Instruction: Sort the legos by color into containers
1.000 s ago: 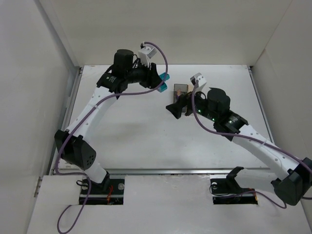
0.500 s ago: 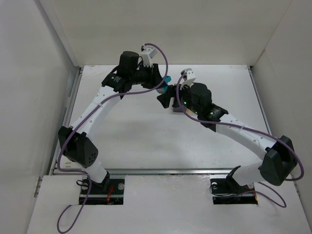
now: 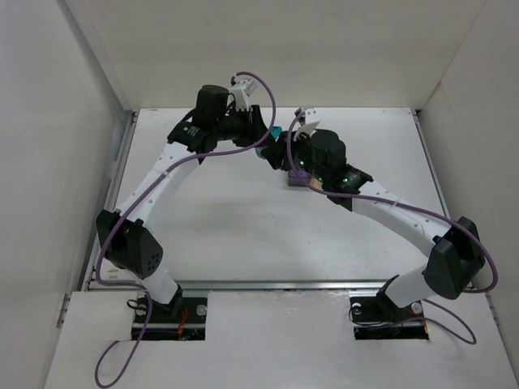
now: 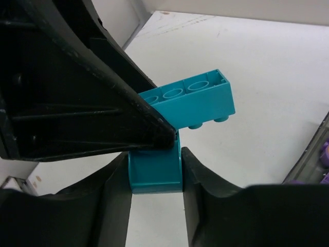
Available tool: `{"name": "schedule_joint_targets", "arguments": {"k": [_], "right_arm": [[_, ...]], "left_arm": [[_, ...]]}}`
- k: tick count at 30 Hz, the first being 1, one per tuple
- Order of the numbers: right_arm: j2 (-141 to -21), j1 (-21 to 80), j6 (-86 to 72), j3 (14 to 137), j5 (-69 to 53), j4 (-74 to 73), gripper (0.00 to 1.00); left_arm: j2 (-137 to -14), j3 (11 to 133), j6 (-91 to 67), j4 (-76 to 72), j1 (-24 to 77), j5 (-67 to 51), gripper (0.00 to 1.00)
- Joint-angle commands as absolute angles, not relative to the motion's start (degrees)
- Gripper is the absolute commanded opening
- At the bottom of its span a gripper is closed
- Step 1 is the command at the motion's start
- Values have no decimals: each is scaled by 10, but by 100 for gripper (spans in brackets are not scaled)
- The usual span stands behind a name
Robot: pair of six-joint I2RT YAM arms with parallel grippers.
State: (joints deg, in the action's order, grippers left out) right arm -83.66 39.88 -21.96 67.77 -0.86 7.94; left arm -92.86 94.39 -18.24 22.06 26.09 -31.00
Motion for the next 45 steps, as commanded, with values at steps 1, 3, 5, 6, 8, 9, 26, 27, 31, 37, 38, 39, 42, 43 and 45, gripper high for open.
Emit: {"name": "schedule_joint_targets", "arguments": {"k": [1,3,5,6,8,9,26,27,31,37,38,39,42,43,45], "right_arm": [[-845,405,-216,713,-25,118,0],[-845,405,-210,713,-32,118,0],[-839,405,-210,694,-43,118,0],[-832,405,-210,686,-49,118,0],[-825,405,-210,665,-49,118,0],[-825,405,-210,644,-43,118,0],[-872,251,-247,664,209,-71,0],[-887,244,-242,671,214,-78,0],[-935,208,-234,705,193,-91,0],[-989,196,-202,757,153,-119,72],[-989,196,-202,765,153,-126,83],[-989,196,-202,766,171,-126,89],[-962,183,-202,782,184,-138,96],[-955,172,-202,788,189,-138,98],[-927,162,-202,794,196,-138,98]], "left_arm": [[-899,942,-207,204,272,-352,0],[-899,954,-207,196,272,-352,0],[-913,975,-227,179,248,-363,0],[-920,991,-235,179,240,-369,0],[-944,1055,-236,179,228,-369,0],[-950,1076,-222,179,228,-364,0],[-935,996,-75,227,238,-287,0],[-930,989,-59,227,238,-287,0],[-930,977,-41,239,256,-280,0],[-954,983,-35,239,267,-280,0],[-961,990,-35,239,267,-280,0],[-967,990,-30,239,272,-280,0],[-992,1009,-25,239,287,-275,0],[-1001,1014,-25,239,293,-275,0],[-1035,1039,-10,239,304,-269,0]]}}
